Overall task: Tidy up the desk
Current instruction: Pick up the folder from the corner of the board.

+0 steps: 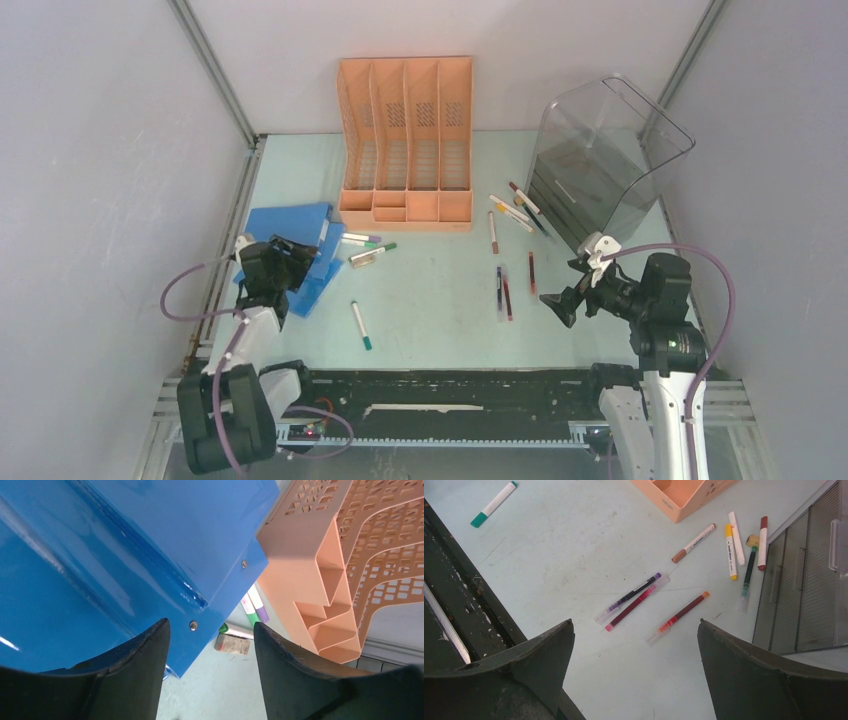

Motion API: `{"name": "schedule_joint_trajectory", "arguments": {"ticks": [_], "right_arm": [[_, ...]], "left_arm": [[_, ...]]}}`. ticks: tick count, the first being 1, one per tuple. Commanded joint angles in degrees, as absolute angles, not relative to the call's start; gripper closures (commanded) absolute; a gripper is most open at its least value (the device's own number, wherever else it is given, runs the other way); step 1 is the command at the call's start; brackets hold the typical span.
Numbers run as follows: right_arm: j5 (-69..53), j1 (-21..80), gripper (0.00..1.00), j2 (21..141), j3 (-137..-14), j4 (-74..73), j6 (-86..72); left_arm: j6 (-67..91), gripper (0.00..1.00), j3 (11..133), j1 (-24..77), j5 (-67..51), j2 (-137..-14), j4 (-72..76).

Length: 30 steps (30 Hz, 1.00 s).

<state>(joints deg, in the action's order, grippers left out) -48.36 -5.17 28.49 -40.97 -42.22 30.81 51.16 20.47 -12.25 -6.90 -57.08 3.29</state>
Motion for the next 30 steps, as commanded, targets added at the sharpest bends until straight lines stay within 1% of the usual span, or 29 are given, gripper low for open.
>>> {"name": "schedule_joint_trajectory", "arguments": {"ticks": [1, 4, 9, 16, 25, 27, 30], "right_arm": [[-48.93, -4.92, 0.0, 28.2, -40.64, -41.83, 31.75], [-48.8, -4.99, 0.0, 28.13, -40.69, -42.01, 31.83], [-48.95, -5.05, 0.0, 28.26, -40.69, -42.09, 31.89], [-49.2, -5.66, 0.0, 28.3, -40.4, -42.08, 31.99], [-49.35, -5.88, 0.0, 28.42, -40.42, -42.18, 32.08], [-49.37, -5.89, 0.0, 28.43, -40.38, -42.19, 32.08], [-49.42, -5.89, 0.0, 28.56, -40.43, -42.26, 32.09]], "left_arm": [[53.58, 0.33, 21.2, -13.85, -9.65, -61.11, 12.66], [54.68, 0.36, 20.37, -15.39, -12.11, -64.34, 16.19], [57.05, 0.44, 19.59, -18.31, -14.58, -69.31, 21.33], [61.7, 0.49, 18.72, -19.36, -18.64, -76.5, 31.47], [66.73, 0.62, 17.54, -20.23, -21.63, -85.61, 42.1], [68.15, 0.64, 16.91, -20.6, -22.62, -87.8, 45.51], [70.92, 0.7, 15.39, -21.39, -24.36, -91.14, 52.18]]}}
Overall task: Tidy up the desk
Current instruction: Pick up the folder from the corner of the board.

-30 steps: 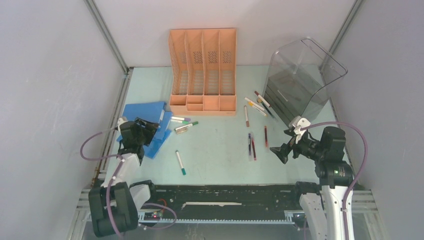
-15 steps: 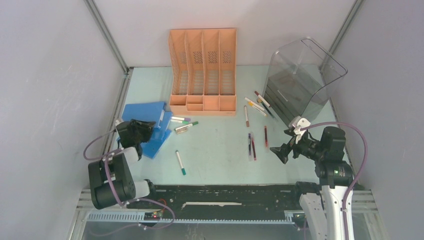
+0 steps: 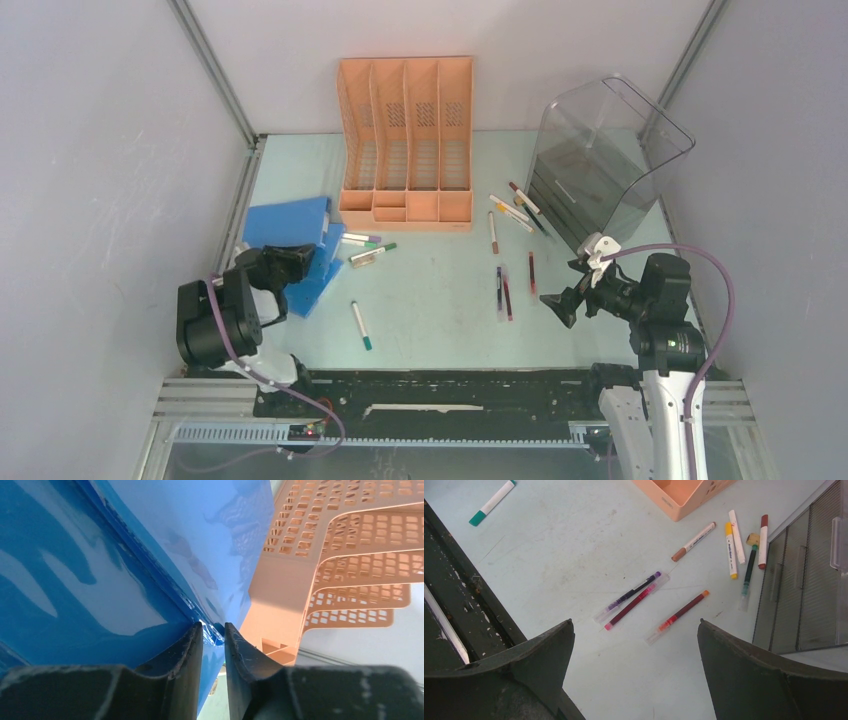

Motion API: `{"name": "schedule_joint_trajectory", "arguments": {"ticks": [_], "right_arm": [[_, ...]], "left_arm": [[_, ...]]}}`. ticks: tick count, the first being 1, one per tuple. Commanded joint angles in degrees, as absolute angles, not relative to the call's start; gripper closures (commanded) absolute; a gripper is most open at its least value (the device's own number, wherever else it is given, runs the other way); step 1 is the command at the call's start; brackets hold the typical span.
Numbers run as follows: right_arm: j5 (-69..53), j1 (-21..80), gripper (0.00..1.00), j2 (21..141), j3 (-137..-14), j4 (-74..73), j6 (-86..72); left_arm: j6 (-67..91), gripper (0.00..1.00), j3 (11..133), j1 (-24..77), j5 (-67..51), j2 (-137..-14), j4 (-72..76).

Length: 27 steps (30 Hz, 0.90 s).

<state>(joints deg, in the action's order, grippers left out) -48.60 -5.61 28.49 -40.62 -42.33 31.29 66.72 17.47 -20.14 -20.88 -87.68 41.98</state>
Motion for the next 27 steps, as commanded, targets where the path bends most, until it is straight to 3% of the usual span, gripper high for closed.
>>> {"name": "schedule_joint_trajectory", "arguments": {"ticks": [1, 11, 17, 27], "right_arm": [[-49.43, -5.89, 0.0, 28.56, -40.44, -42.21, 32.15], [-49.49, -5.89, 0.0, 28.74, -40.25, -42.05, 32.17], [-49.56, -5.98, 0.0, 28.83, -40.16, -42.11, 32.16], [-49.66, -5.98, 0.0, 28.95, -40.01, -41.95, 32.21]], "left_arm": [[71.72, 0.71, 14.82, -21.75, -24.91, -92.05, 54.55], [78.42, 0.56, 12.26, -22.74, -30.69, -100.71, 75.73], [79.63, 0.61, 11.86, -22.9, -31.28, -103.1, 80.45], [76.27, 0.69, 13.3, -23.3, -27.5, -100.7, 69.85]]}}
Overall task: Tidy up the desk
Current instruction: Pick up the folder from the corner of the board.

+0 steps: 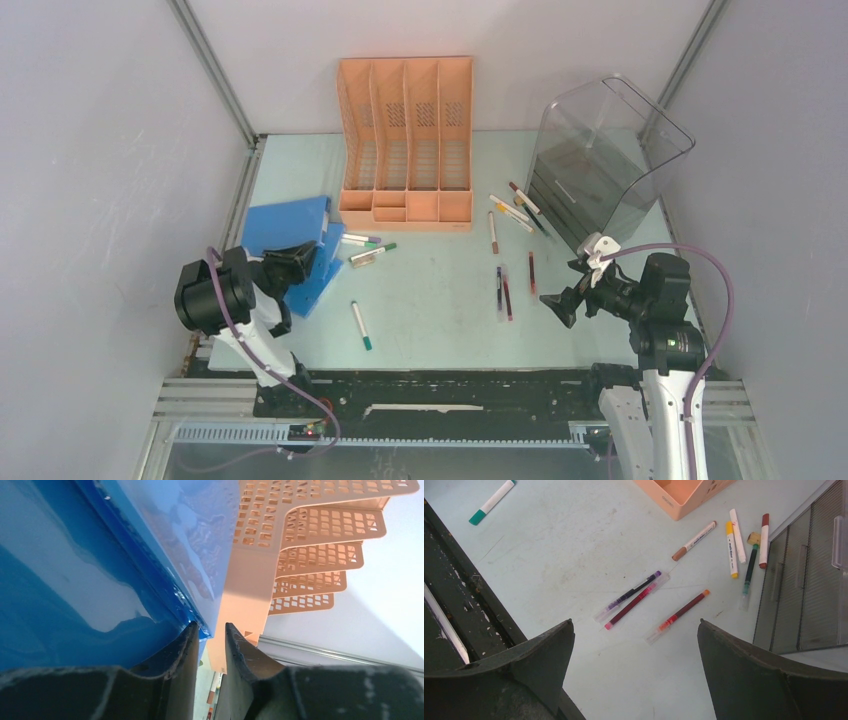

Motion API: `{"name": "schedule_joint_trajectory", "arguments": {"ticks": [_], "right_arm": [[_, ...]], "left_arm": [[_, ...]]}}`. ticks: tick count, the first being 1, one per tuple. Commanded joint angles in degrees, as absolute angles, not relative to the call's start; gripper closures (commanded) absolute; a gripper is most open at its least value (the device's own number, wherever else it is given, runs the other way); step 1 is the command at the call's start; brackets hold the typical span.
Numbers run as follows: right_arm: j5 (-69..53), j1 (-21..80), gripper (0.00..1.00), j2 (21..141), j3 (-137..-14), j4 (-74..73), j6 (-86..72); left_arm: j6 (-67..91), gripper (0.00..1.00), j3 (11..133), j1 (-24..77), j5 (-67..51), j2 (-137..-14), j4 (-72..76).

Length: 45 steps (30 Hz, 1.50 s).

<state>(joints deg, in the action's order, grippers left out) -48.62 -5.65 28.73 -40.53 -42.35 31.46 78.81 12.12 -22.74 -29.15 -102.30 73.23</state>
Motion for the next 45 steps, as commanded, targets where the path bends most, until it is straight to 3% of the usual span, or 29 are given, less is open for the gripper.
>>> {"name": "schedule_joint_trajectory", "arguments": {"ticks": [1, 7, 14, 19, 29, 37, 45], "right_arm": [[-49.64, -5.98, 0.0, 29.0, -39.97, -42.0, 32.17], [-49.74, -5.98, 0.0, 29.08, -39.89, -41.97, 32.17], [-49.97, -5.98, 0.0, 29.15, -39.9, -42.12, 32.2], [-50.41, -5.98, 0.0, 29.02, -39.9, -42.25, 32.3], [-55.62, -3.17, 0.0, 28.6, -40.3, -39.88, 31.0], [-55.54, 8.89, 0.0, 37.09, -47.9, -38.58, 39.22], [-56.8, 23.04, 0.0, 47.7, -51.5, -29.95, 30.03]], "left_arm": [[76.13, 0.7, 13.51, -23.37, -27.35, -100.98, 69.45], [76.55, 0.77, 15.33, -23.31, -27.12, -102.54, 69.25], [75.4, 1.0, 15.17, -23.47, -27.02, -100.45, 69.15], [73.71, 1.0, 12.36, -23.55, -25.97, -93.44, 68.95], [69.45, 1.0, 8.09, -23.58, -25.21, -66.85, 55.49], [68.24, 1.0, 6.52, -23.28, -25.42, -41.78, 38.17], [70.42, 1.0, 4.39, -20.43, -30.46, -25.76, 31.87]]}}
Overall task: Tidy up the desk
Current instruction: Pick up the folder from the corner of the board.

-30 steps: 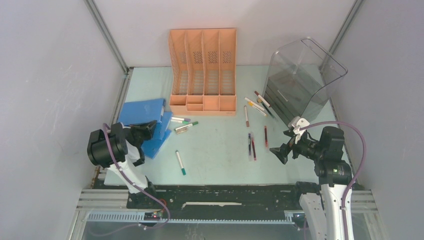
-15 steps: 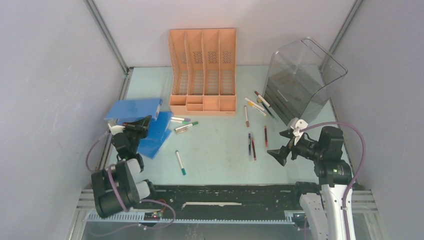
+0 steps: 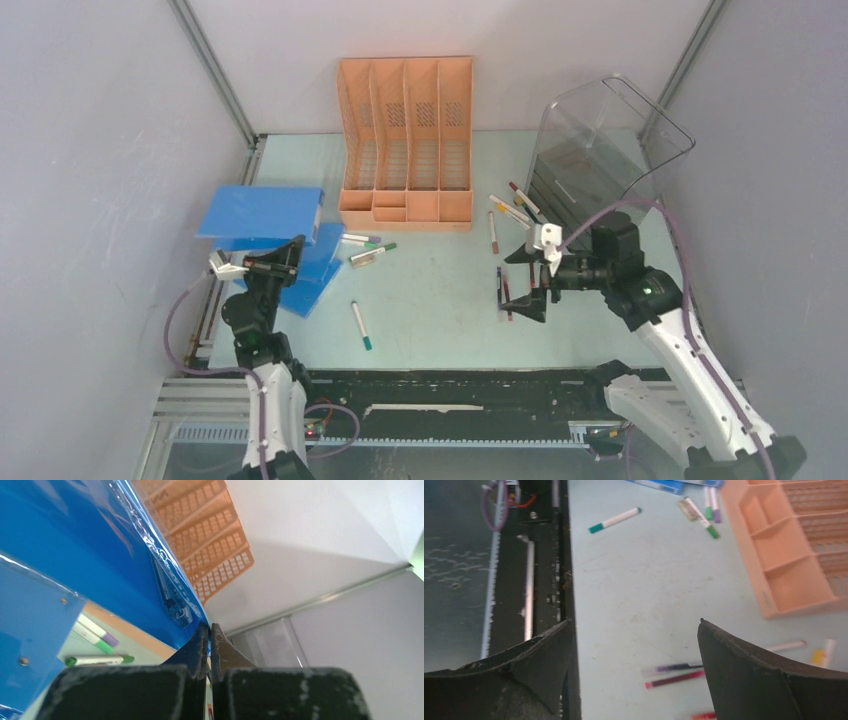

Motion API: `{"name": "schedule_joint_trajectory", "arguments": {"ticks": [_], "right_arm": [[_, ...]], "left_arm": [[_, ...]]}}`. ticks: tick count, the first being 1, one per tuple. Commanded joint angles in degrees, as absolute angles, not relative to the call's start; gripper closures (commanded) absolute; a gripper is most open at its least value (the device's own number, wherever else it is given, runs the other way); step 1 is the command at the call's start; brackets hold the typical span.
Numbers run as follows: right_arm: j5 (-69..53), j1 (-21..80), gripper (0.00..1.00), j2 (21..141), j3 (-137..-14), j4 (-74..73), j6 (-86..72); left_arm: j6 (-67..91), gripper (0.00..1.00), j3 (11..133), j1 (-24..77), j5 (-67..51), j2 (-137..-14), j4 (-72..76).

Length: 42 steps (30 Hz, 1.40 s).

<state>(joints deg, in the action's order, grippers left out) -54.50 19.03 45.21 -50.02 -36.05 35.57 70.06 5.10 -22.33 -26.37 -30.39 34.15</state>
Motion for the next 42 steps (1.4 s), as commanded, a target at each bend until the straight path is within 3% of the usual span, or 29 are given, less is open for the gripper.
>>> {"name": "schedule_joint_trajectory", "arguments": {"ticks": [1, 5, 11, 18, 22, 26, 42], "right_arm": [[-58.69, 23.16, 0.0, 48.51, -51.51, -28.76, 27.72], [-61.87, 23.13, 0.0, 50.27, -50.62, -23.79, 18.48], [-63.46, 21.63, 0.0, 48.96, -45.86, -9.47, 0.85], [-61.84, 19.31, 0.0, 52.38, -45.88, -3.42, -11.28], [-52.02, 18.17, 0.0, 54.42, -45.18, -1.68, -20.85], [-42.2, 17.1, 0.0, 56.14, -44.58, -3.0, -24.83], [-48.59, 15.56, 0.0, 58.4, -40.27, 9.59, -39.95]], "left_arm": [[71.02, 1.0, 4.25, -19.43, -30.94, -24.4, 31.82], [72.29, 1.0, 5.46, -10.65, -29.09, -18.8, 30.79], [66.1, 1.0, 9.42, 10.89, -15.87, -16.93, 27.09], [61.26, 1.0, 13.49, 29.8, -7.93, -31.38, 36.65], [54.94, 1.0, 19.08, 37.55, -6.72, -40.36, 38.53], [51.44, 1.0, 22.3, 41.56, -6.52, -45.74, 40.33], [51.73, 1.0, 22.02, 46.14, -11.24, -49.79, 48.86]]}}
